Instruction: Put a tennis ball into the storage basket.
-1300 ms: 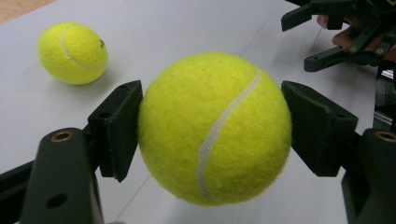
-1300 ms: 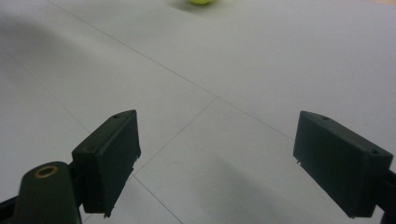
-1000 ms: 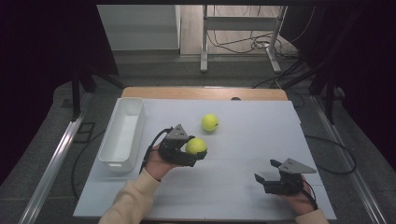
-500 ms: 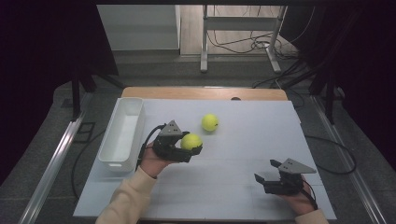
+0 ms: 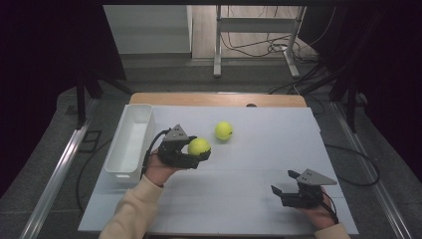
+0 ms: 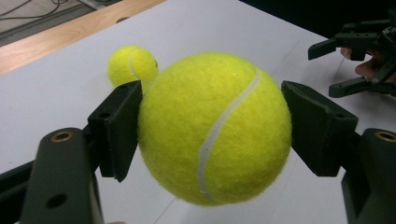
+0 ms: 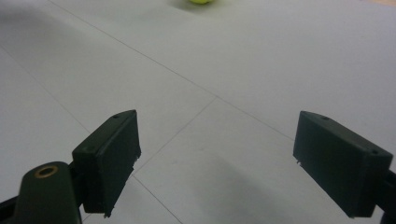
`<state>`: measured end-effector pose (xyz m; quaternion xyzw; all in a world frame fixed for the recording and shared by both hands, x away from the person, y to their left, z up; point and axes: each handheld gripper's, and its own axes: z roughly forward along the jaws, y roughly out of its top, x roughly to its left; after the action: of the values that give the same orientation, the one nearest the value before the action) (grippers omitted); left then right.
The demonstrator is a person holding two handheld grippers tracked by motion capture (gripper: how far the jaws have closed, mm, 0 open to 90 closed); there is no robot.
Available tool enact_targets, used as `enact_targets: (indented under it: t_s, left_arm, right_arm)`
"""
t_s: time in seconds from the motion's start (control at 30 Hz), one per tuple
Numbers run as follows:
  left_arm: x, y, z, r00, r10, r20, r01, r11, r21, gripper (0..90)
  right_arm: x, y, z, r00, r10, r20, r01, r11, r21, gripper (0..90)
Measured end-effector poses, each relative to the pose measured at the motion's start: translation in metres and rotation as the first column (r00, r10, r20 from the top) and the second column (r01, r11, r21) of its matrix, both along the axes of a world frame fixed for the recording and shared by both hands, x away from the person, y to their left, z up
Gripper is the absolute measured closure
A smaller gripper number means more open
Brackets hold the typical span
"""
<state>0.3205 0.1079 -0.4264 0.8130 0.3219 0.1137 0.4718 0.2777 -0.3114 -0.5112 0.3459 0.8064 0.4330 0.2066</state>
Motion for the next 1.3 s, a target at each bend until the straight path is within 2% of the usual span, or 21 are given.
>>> enact_targets:
  t_s: [0.5, 0.67, 0.8, 1.0, 1.3]
  left_arm:
    - [0.012, 0.018, 0.003, 0.9984, 0.056, 0.006, -0.056, 0.9983, -0.016, 25.3]
    - [0.017, 0.024, 0.004, 0.9973, 0.073, 0.009, -0.073, 0.9973, -0.009, 25.3]
    - [0.022, 0.033, 0.006, 0.994, 0.108, 0.017, -0.107, 0.9938, -0.031, 25.3]
    - [0.026, 0.043, 0.009, 0.9898, 0.141, 0.023, -0.14, 0.9895, -0.037, 25.3]
    - [0.028, 0.053, 0.014, 0.9851, 0.169, 0.031, -0.167, 0.9844, -0.054, 25.3]
  right_arm:
    - [0.0, 0.0, 0.0, 1.0, -0.003, 0.0, 0.003, 1.0, -0.004, 15.4]
    - [0.0, 0.0, 0.0, 1.0, -0.004, 0.002, 0.004, 1.0, -0.004, 15.5]
    - [0.0, -0.001, 0.001, 1.0, -0.007, 0.003, 0.007, 1.0, -0.002, 15.5]
    - [0.0, -0.001, 0.001, 1.0, -0.007, 0.005, 0.007, 1.0, -0.003, 15.5]
    - [-0.001, -0.001, 0.001, 1.0, -0.007, 0.006, 0.007, 1.0, -0.003, 15.5]
